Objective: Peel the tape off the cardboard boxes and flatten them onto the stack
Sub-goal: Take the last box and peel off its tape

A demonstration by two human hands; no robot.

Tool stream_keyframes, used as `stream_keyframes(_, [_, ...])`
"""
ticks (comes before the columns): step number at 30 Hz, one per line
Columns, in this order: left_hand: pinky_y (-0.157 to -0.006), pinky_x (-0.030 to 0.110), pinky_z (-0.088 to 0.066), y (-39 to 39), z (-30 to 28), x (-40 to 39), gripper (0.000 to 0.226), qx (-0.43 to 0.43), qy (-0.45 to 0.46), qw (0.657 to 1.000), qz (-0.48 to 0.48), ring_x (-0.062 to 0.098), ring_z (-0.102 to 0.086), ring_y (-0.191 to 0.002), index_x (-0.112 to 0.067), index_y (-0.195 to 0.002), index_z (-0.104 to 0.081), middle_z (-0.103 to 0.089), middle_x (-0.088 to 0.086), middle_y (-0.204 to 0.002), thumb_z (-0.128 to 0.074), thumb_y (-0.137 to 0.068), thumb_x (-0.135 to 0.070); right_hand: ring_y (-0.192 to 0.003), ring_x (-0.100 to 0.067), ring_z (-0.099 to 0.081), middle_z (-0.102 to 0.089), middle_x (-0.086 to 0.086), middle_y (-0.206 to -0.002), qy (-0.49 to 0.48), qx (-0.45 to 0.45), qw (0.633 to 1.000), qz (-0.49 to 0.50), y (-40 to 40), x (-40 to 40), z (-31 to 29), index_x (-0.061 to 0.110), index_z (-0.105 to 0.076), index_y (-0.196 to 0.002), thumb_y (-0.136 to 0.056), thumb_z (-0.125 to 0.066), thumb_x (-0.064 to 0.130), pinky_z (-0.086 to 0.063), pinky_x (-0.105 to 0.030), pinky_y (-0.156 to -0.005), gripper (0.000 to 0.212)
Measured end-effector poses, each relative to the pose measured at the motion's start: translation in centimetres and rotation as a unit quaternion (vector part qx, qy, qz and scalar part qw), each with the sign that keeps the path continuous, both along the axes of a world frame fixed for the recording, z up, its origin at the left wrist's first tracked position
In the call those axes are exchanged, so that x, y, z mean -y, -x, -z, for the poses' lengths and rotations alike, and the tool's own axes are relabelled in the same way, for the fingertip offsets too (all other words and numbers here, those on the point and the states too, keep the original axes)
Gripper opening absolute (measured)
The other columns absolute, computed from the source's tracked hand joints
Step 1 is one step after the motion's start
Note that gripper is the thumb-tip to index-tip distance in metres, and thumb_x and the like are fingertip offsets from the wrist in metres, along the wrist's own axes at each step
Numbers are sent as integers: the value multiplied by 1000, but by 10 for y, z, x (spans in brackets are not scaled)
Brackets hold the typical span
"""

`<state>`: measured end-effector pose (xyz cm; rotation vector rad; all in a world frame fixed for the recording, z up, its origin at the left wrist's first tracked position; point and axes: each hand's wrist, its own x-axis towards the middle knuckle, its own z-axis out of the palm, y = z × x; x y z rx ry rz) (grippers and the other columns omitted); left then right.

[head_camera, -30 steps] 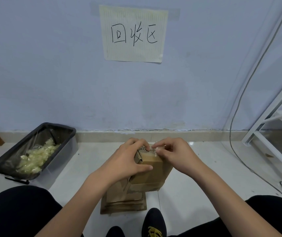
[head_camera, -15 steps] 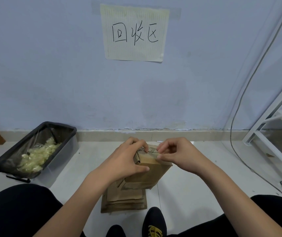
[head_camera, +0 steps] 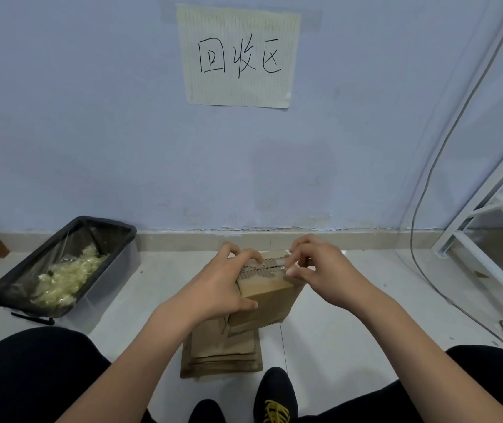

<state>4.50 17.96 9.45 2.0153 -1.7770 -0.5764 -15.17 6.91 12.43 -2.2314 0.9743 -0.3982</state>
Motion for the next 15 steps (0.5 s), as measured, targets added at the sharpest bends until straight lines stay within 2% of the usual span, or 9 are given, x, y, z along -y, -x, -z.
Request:
stream_keyframes(2, [-80,29,-52,1,0,0,75,3,-7,1000,-1,9,-55,-91,-53,-131,-38,-27,-11,-127,-84,-73,-40,-94,-7,-64,-65,14,-105,-37,21,999,14,1,0,-3,17,-70,-78,-82,-78,15,-51,-28,-88,10])
stream_keyframes(4, [-85,36,-55,4,1,0,82,14,-21,1000,3,12,-53,-95,-54,-136,-33,-24,-12,-127,-83,-73,-39,-93,-9,-66,-70,10,-95,-46,13,999,19,-1,-3,-1,21,-67,-74,-79,-82,17,-54,-31,-85,16])
stream_keyframes(6, [-87,41,-56,5,2,-1,89,24,-36,999,7,13,-51,-98,-55,-142,-28,-21,-15,-127,-81,-73,-39,-86,-11,-64,-70,6,-87,-29,-5,999,26,-3,-5,2,25,-64,-75,-78,-82,20,-52,-27,-76,19])
stream_keyframes(8, [-89,42,-56,5,2,0,94,28,-42,999,5,14,-49,-101,-54,-147,-25,-20,-15,-129,-80,-73,-40,-78,-9,-60,-67,3,-85,-30,8,999,25,-5,-7,3,27,-63,-86,-78,-82,18,-47,-20,-69,22])
stream_keyframes(11, [-88,34,-54,3,2,1,97,27,-36,999,2,14,-46,-102,-49,-152,-24,-20,-13,-128,-80,-73,-39,-75,-6,-53,-59,7,-85,-18,0,1000,15,-7,-7,1,31,-67,-104,-77,-83,18,-40,-13,-65,33])
stream_keyframes(13, [-82,27,-49,2,3,2,98,30,-30,999,3,14,-45,-97,-47,-152,-25,-21,-11,-127,-81,-73,-37,-76,-4,-50,-56,12,-87,-4,-21,1000,21,-8,-7,-1,27,-74,-98,-76,-85,23,-36,-14,-64,24])
stream_keyframes(15, [-83,27,-48,1,4,2,100,36,-36,999,4,15,-44,-99,-45,-153,-23,-21,-8,-127,-82,-72,-37,-79,-3,-52,-57,12,-92,-21,-23,999,26,-8,-7,-2,28,-76,-92,-71,-88,31,-40,-18,-67,24])
